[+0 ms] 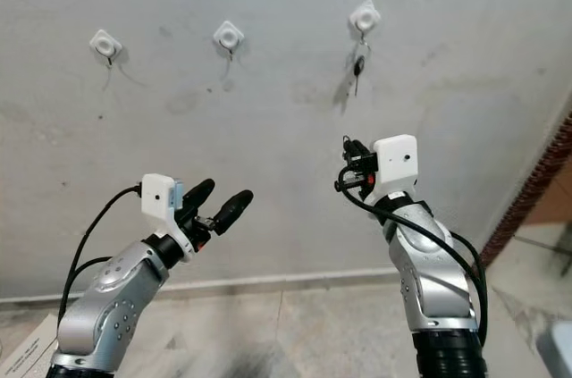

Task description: Hang keys on a hook

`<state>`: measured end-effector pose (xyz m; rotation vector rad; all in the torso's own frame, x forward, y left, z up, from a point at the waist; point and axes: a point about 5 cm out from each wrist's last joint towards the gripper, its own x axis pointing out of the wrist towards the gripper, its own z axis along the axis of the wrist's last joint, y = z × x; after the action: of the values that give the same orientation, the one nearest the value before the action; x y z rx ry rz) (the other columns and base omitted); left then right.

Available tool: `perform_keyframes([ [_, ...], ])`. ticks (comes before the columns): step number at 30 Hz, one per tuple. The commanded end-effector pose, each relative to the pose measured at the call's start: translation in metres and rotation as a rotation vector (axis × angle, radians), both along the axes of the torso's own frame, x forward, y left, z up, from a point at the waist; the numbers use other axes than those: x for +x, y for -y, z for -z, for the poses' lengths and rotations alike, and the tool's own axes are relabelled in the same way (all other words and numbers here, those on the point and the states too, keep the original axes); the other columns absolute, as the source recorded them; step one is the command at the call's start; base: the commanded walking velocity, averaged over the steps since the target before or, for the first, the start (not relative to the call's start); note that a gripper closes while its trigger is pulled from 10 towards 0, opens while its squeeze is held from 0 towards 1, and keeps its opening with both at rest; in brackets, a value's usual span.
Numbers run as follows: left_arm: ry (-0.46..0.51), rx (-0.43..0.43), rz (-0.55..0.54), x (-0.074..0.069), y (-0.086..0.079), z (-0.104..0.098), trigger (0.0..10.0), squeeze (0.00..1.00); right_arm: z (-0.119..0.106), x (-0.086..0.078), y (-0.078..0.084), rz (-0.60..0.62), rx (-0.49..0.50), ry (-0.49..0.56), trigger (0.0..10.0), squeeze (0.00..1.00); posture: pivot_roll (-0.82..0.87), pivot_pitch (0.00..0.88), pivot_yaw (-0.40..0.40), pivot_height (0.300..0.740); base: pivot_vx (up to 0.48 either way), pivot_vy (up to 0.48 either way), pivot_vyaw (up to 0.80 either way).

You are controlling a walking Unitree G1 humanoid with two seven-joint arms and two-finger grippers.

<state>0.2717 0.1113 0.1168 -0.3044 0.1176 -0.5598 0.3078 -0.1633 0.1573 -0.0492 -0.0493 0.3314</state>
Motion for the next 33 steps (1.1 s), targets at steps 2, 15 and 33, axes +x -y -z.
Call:
perform_keyframes([
  [2, 0.009, 0.027, -0.039, 0.001, -0.009, -0.001, 10.0, 0.00, -0.006, 0.000, -0.014, -0.060, 0.005, 0.028, 10.0, 0.00, -0.03, 0.000, 0.096, 0.740, 0.308, 0.240, 0.80],
  [15, 0.015, 0.108, -0.036, -0.005, -0.003, 0.006, 10.0, 0.00, -0.005, -0.003, -0.014, -0.073, 0.010, 0.022, 10.0, 0.00, -0.02, 0.000, 0.092, 0.740, 0.000, 0.000, 0.31],
  [33, 0.070, 0.085, 0.153, -0.026, 0.015, -0.003, 10.0, 0.00, -0.041, 0.029, -0.040, -0.070, 0.101, 0.153, 10.0, 0.00, 0.01, 0.000, 0.102, 0.740, 0.000, 0.000, 0.00],
])
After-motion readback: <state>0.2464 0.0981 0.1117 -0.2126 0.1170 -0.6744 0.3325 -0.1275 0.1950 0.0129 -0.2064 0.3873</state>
